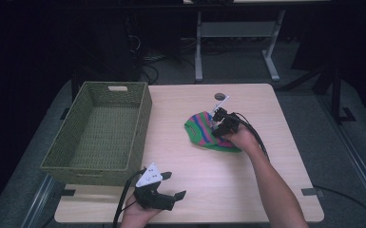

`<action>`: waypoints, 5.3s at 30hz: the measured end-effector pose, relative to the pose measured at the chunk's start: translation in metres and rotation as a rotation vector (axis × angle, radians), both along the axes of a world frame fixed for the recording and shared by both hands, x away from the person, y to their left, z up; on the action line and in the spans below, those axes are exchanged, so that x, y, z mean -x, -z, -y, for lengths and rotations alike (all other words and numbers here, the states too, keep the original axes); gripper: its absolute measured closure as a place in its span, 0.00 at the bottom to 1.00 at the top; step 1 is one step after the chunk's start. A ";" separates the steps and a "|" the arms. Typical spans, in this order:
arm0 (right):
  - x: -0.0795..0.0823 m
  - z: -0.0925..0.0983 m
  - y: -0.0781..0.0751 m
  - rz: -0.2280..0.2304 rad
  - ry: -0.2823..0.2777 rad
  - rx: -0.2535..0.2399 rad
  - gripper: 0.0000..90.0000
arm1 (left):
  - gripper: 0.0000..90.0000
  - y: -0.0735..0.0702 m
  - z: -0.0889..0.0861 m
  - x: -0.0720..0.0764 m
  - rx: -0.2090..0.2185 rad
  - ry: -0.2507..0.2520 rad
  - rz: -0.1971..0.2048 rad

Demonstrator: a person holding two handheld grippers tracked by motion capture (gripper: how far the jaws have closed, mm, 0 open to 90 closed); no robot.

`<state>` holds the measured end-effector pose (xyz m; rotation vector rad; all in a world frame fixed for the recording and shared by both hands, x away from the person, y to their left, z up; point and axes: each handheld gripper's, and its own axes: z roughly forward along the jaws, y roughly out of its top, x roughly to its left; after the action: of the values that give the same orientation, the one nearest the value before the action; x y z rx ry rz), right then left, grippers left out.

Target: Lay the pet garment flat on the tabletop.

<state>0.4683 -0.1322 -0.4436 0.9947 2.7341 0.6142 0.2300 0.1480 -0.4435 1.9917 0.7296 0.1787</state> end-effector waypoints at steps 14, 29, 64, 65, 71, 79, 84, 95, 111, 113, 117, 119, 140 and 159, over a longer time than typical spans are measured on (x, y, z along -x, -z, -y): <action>0.000 0.013 -0.005 -0.038 0.008 -0.103 0.86 | 0.18 0.000 -0.001 0.000 0.005 0.001 -0.005; 0.014 0.016 -0.037 -0.009 -0.033 -0.197 0.87 | 0.18 0.000 -0.003 0.001 0.007 -0.001 0.000; 0.048 0.037 -0.104 0.047 -0.049 -0.362 0.87 | 0.18 -0.002 -0.006 -0.002 0.042 -0.001 -0.015; 0.049 0.037 -0.105 0.052 -0.060 -0.369 0.87 | 0.18 -0.002 -0.007 -0.002 0.044 0.000 -0.015; 0.056 0.035 -0.107 0.061 -0.086 -0.356 0.87 | 0.18 -0.002 -0.007 -0.002 0.045 -0.003 -0.012; 0.068 0.039 -0.111 0.071 -0.103 -0.365 0.87 | 0.18 -0.004 -0.011 0.000 0.071 -0.027 -0.003; 0.076 0.043 -0.111 0.083 -0.113 -0.361 0.87 | 0.18 -0.005 -0.011 0.000 0.057 -0.015 0.002; 0.095 0.040 -0.111 0.074 -0.148 -0.359 0.87 | 0.18 -0.005 -0.011 0.001 0.073 -0.032 0.012; 0.122 0.039 -0.100 0.057 -0.167 -0.359 0.87 | 0.18 -0.007 -0.010 0.002 0.077 -0.027 0.029; 0.125 0.039 -0.098 0.049 -0.167 -0.356 0.87 | 0.18 -0.007 -0.010 0.003 0.074 -0.023 0.029; 0.131 0.040 -0.095 0.059 -0.174 -0.357 0.87 | 0.18 -0.008 -0.011 0.003 0.075 -0.025 0.036; 0.135 0.040 -0.093 0.056 -0.171 -0.358 0.87 | 0.18 -0.008 -0.011 0.002 0.076 -0.024 0.035; 0.148 0.026 -0.046 -0.016 -0.167 -0.363 0.87 | 0.18 -0.009 -0.015 0.004 0.087 -0.039 0.037; 0.120 0.026 0.000 -0.144 -0.138 -0.336 0.66 | 0.18 -0.007 -0.012 0.002 0.078 -0.026 0.024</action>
<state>0.3488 -0.1586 -0.4431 0.9525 2.9053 1.0949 0.2276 0.1604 -0.4365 1.9036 0.7368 0.1860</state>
